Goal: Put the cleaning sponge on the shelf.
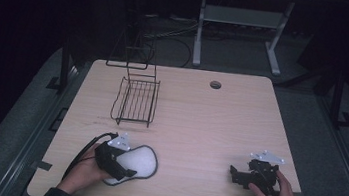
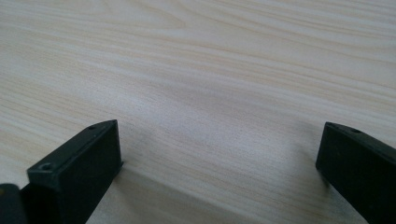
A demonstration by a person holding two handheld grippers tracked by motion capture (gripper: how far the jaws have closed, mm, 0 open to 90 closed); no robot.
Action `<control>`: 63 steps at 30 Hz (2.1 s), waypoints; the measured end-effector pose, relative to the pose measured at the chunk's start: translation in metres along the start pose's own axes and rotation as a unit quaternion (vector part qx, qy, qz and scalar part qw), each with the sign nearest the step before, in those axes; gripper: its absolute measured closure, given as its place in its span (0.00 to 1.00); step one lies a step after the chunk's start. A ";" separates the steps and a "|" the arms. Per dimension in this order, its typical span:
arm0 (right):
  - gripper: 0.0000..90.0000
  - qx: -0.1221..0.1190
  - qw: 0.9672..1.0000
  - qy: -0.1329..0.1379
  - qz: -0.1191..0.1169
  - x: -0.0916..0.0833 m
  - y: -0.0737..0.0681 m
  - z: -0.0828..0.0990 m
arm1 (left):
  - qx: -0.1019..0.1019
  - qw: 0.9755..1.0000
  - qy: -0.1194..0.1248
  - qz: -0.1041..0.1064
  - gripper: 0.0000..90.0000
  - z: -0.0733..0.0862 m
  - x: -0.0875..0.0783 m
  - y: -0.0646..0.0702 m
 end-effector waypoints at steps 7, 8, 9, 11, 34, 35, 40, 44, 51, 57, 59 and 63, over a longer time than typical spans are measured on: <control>0.00 0.000 1.000 0.000 0.000 0.000 0.000 0.000 | -0.001 1.000 -0.002 0.010 0.22 0.001 -0.002 0.000; 0.00 0.000 1.000 0.000 0.000 0.000 0.000 0.000 | 0.001 1.000 -0.004 0.011 0.23 0.001 -0.003 -0.001; 0.00 0.000 1.000 0.000 0.000 0.000 0.000 0.000 | 0.004 1.000 -0.004 0.012 0.25 0.001 -0.006 -0.001; 0.00 0.000 1.000 0.000 0.000 0.000 0.000 0.000 | 0.005 1.000 -0.003 0.014 0.26 0.001 -0.007 -0.001; 0.00 0.000 1.000 0.000 0.000 0.000 0.000 0.000 | 0.002 0.998 0.044 0.046 0.65 -0.001 -0.037 0.001; 0.00 0.000 1.000 0.000 0.000 0.000 0.000 0.000 | 0.002 0.998 0.044 0.046 0.67 -0.002 -0.038 0.000; 0.00 0.000 1.000 0.000 0.000 0.000 0.000 0.000 | -0.009 0.998 0.049 0.049 0.72 -0.003 -0.042 0.000; 0.00 0.000 1.000 0.000 0.000 0.000 0.000 0.000 | -0.010 0.997 0.054 0.059 0.76 -0.004 -0.047 0.001; 0.00 0.000 1.000 0.000 0.000 0.000 0.000 0.000 | -0.022 0.996 0.057 0.061 0.82 -0.004 -0.053 0.001; 0.00 0.000 1.000 0.000 0.000 0.000 0.000 0.000 | -0.031 0.996 0.057 0.054 0.83 -0.005 -0.055 0.001; 0.00 0.000 1.000 0.000 0.000 0.000 0.000 0.000 | -0.031 0.997 0.061 0.048 0.83 -0.006 -0.056 0.001; 0.00 0.000 1.000 0.000 0.000 0.000 0.000 0.000 | -0.037 0.996 0.065 0.047 0.83 -0.005 -0.059 -0.002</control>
Point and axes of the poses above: each handheld gripper's, and its own axes: x roughly forward along the jaws, z roughly out of its underside, y roughly to its right, the point moved 3 cm from there along x, roughly forward along the jaws, and after that the axes turned 13 degrees about -y, right-handed, at the moved point
